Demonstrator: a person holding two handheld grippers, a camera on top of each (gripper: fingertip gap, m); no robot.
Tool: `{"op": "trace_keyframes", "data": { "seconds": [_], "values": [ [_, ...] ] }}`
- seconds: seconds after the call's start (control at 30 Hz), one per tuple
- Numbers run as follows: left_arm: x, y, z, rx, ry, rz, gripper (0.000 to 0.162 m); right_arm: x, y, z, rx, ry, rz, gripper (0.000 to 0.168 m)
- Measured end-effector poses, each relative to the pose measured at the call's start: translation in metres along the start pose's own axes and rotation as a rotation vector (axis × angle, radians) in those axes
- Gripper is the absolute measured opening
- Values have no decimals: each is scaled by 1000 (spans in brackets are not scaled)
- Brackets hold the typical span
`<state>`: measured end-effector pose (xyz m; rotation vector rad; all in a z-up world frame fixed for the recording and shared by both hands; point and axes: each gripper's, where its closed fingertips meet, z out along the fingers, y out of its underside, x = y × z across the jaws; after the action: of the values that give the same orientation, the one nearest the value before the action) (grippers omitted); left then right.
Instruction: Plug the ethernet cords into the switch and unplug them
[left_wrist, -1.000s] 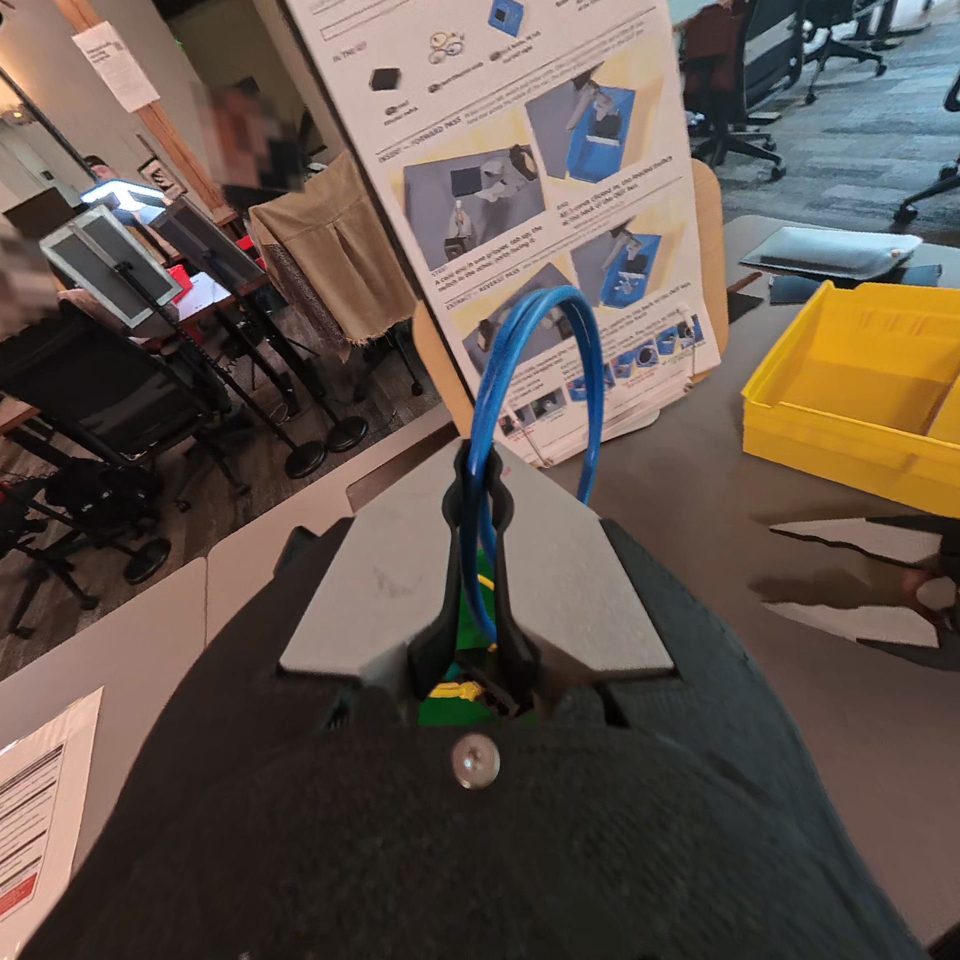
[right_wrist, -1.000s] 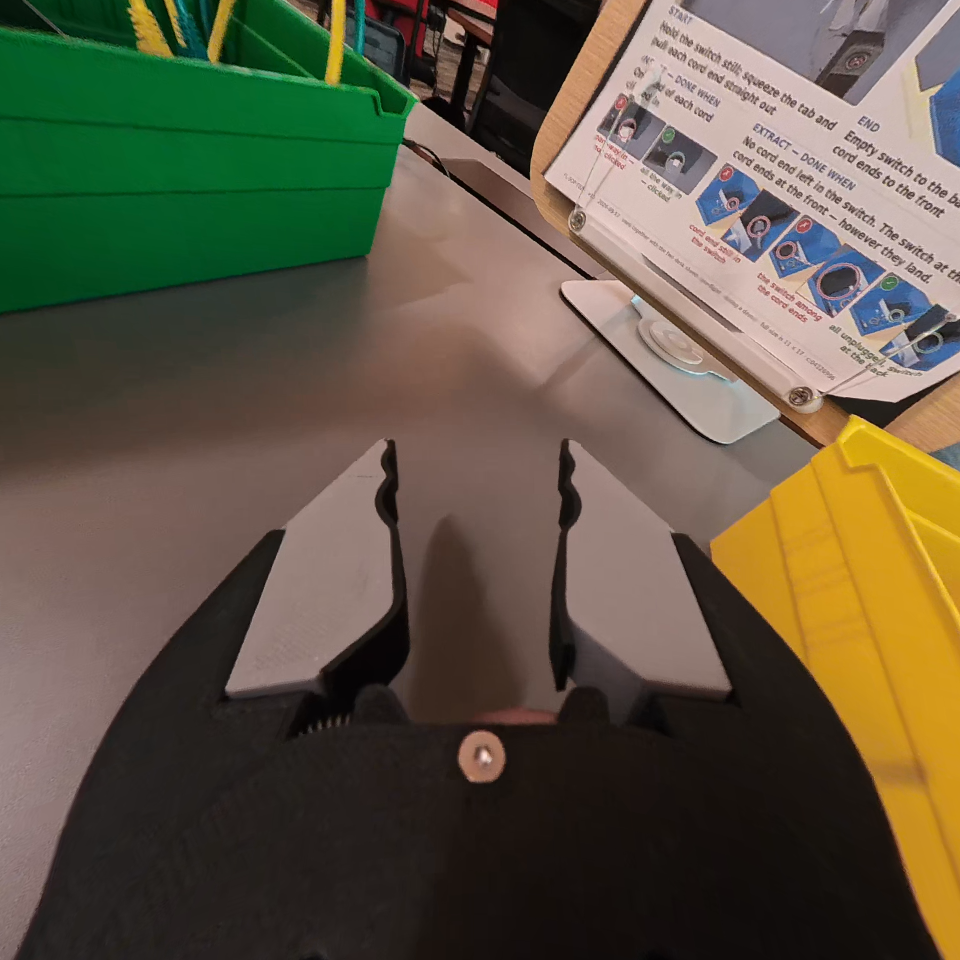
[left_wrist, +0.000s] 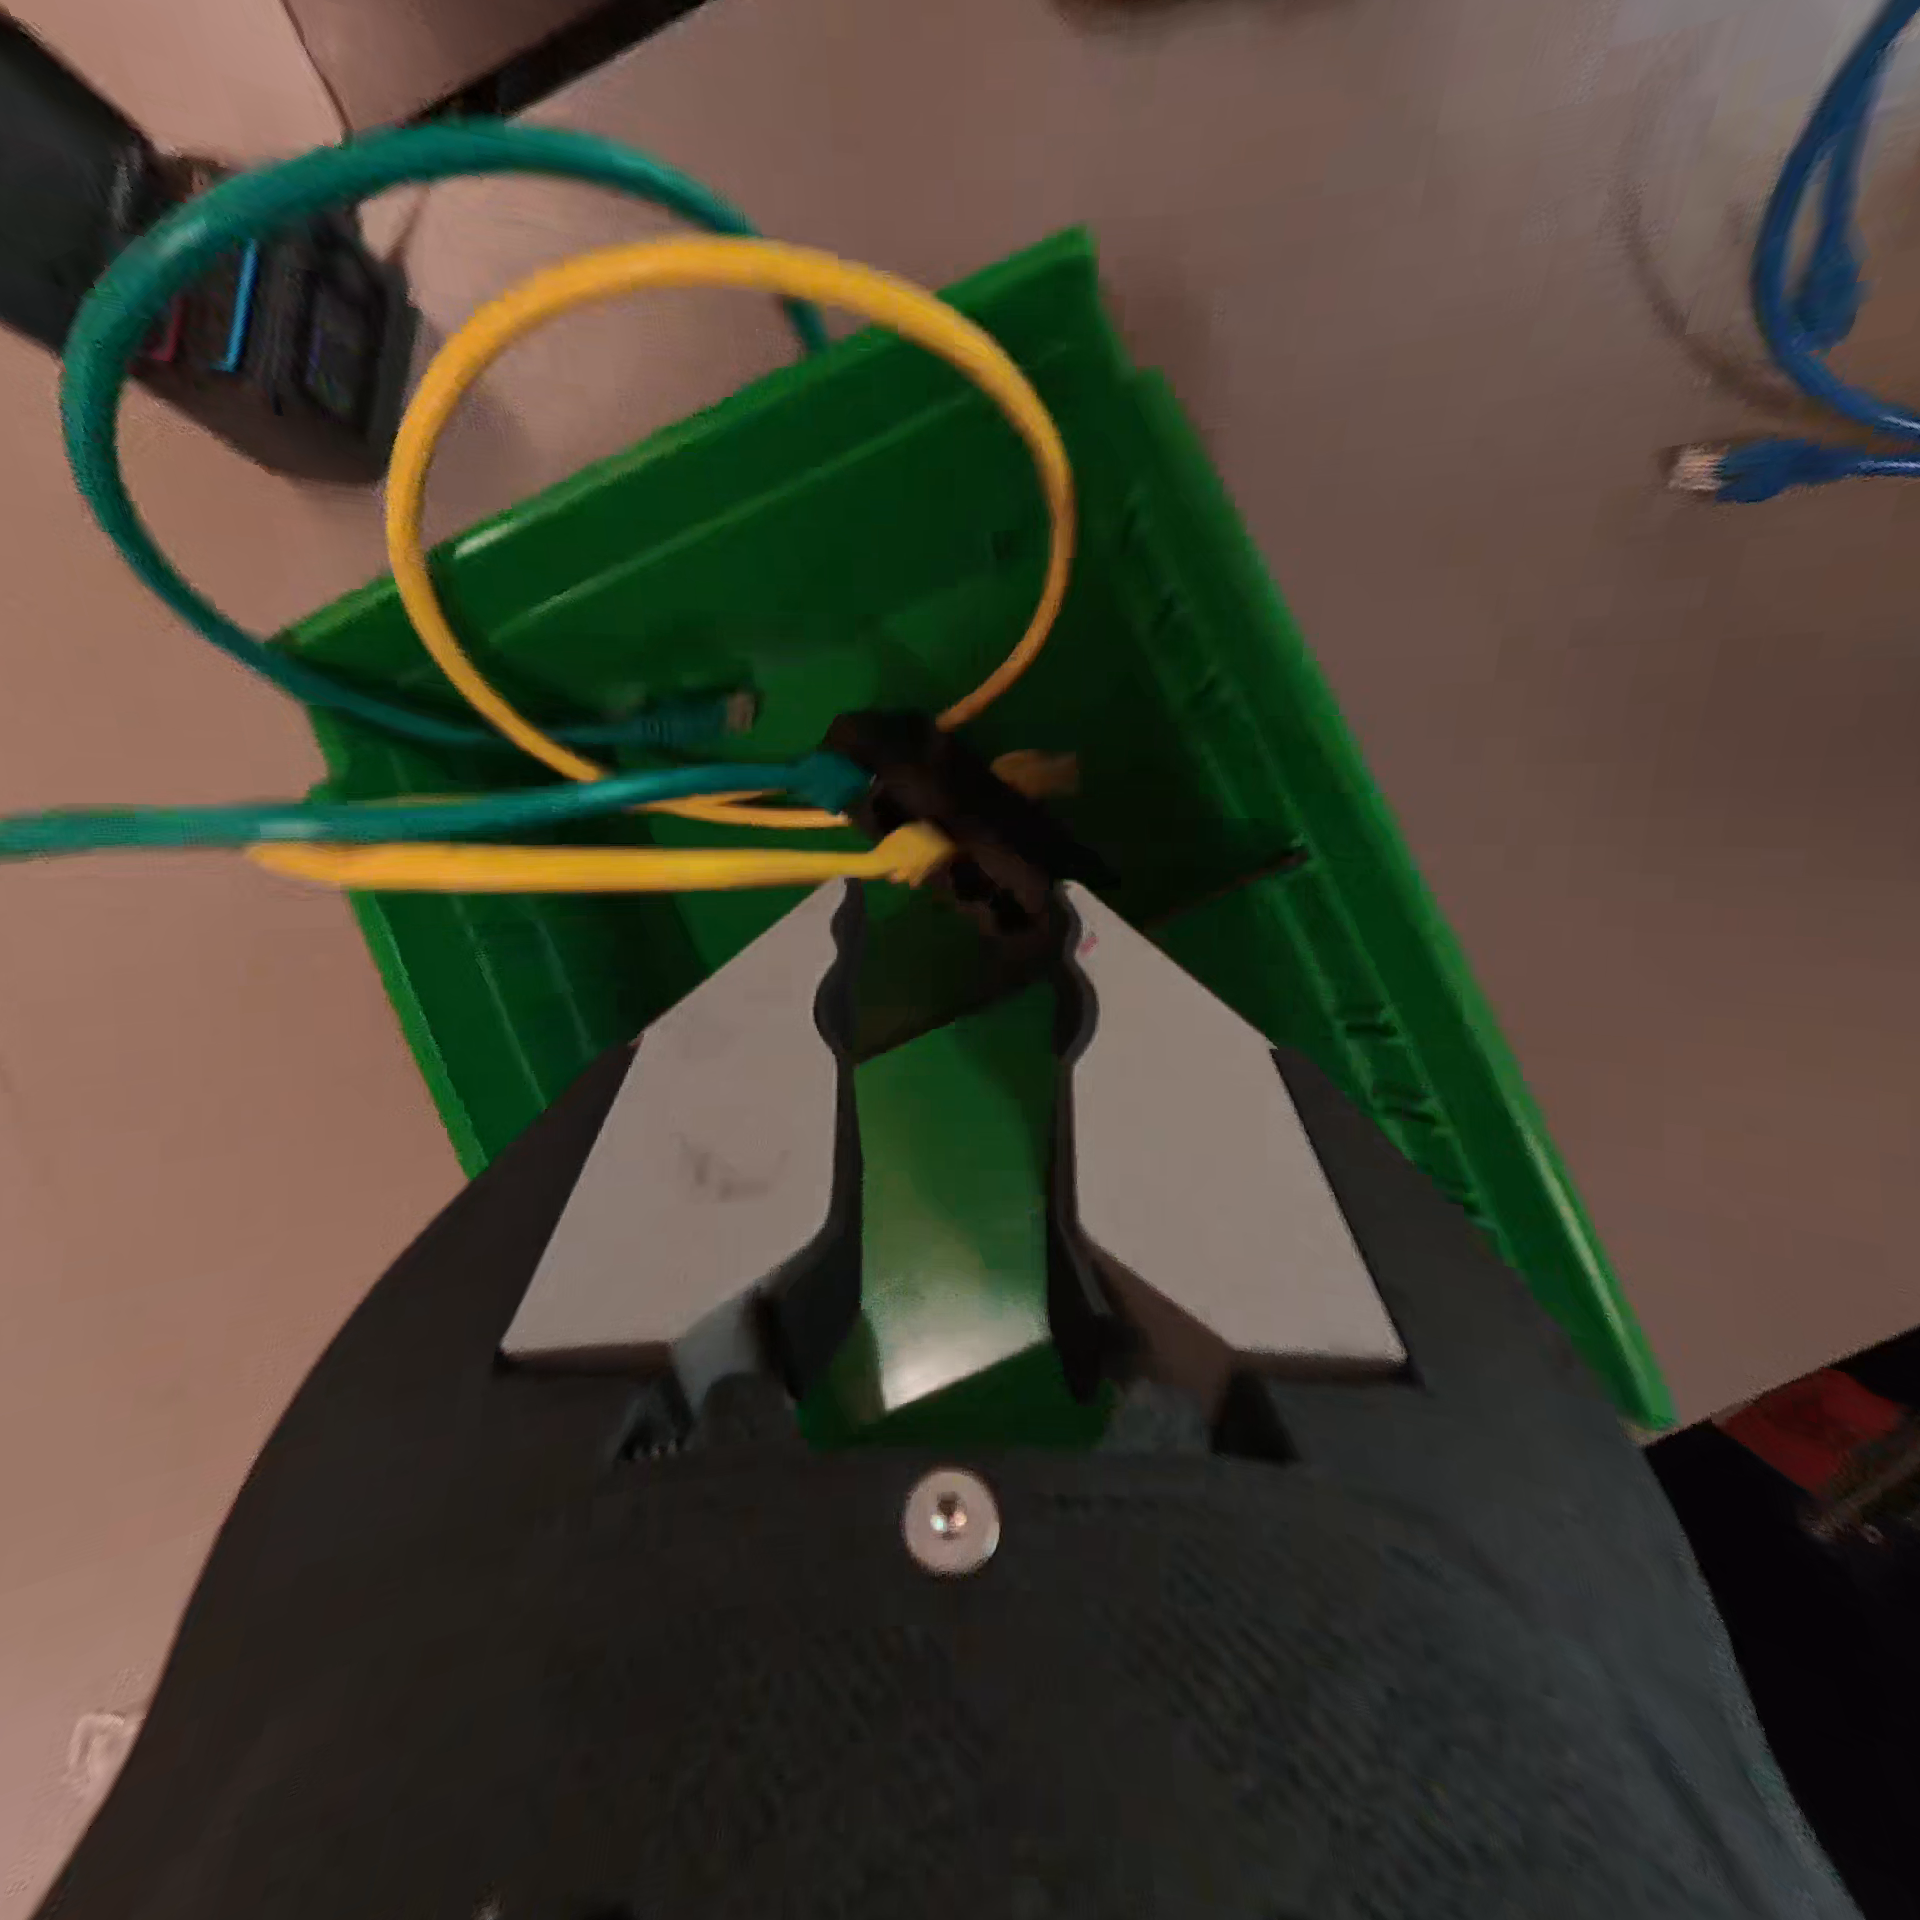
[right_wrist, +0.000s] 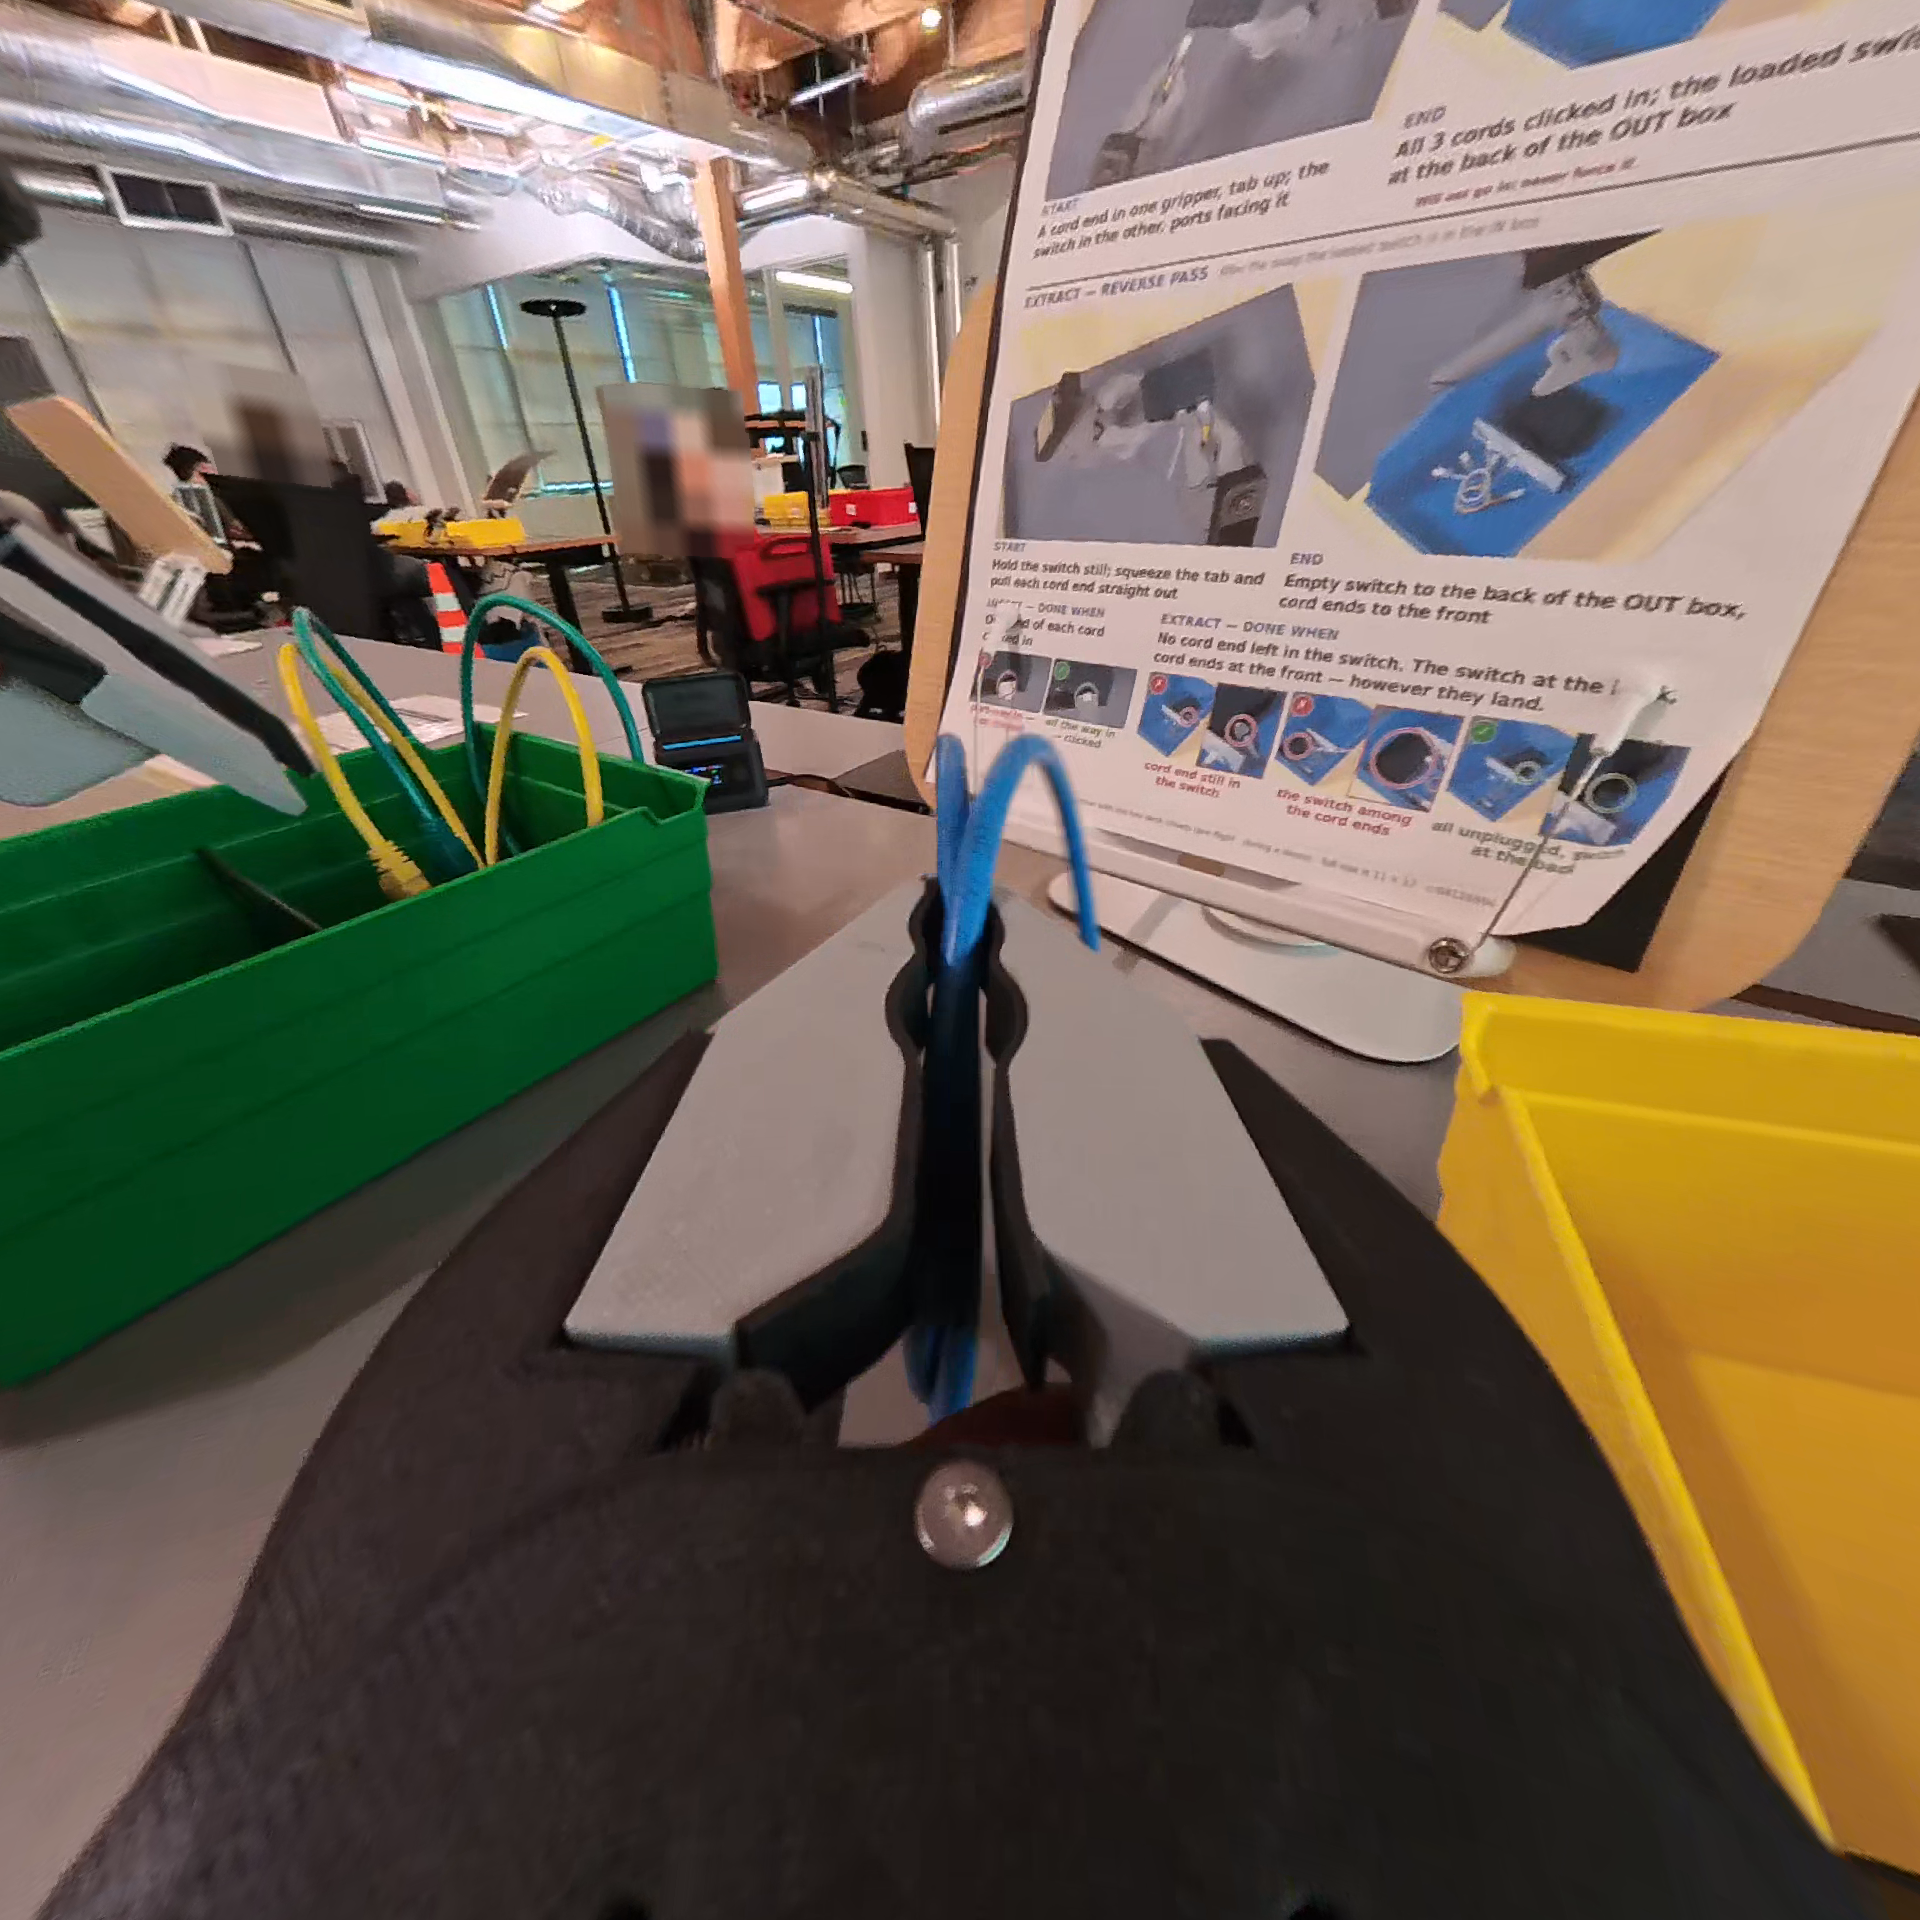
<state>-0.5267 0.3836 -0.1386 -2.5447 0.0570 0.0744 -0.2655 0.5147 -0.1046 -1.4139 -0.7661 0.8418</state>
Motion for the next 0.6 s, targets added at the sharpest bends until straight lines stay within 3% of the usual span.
{"op": "trace_keyframes", "data": {
  "seconds": [0.13,0.3,0.37,0.4,0.47,0.53,0.6],
  "values": [
    [-18,19,5,-2,-14,-91,43,-5,0,1,2,-8,-11,2],
    [-25,3,23,82,1,-202,43,-11,5,3,-9,-7,-61,2],
    [-26,-9,26,138,15,-246,33,-8,8,3,-16,11,-88,2],
    [-29,-12,26,154,4,-250,13,-7,10,3,-24,20,-102,2],
    [-25,-16,28,163,40,-237,6,-6,17,5,-55,26,-128,2],
    [-23,-19,27,157,56,-231,4,-9,30,9,-118,12,-137,14],
    [-26,-25,22,183,19,-198,3,-18,47,15,-199,-27,-127,43]
  ]
}}
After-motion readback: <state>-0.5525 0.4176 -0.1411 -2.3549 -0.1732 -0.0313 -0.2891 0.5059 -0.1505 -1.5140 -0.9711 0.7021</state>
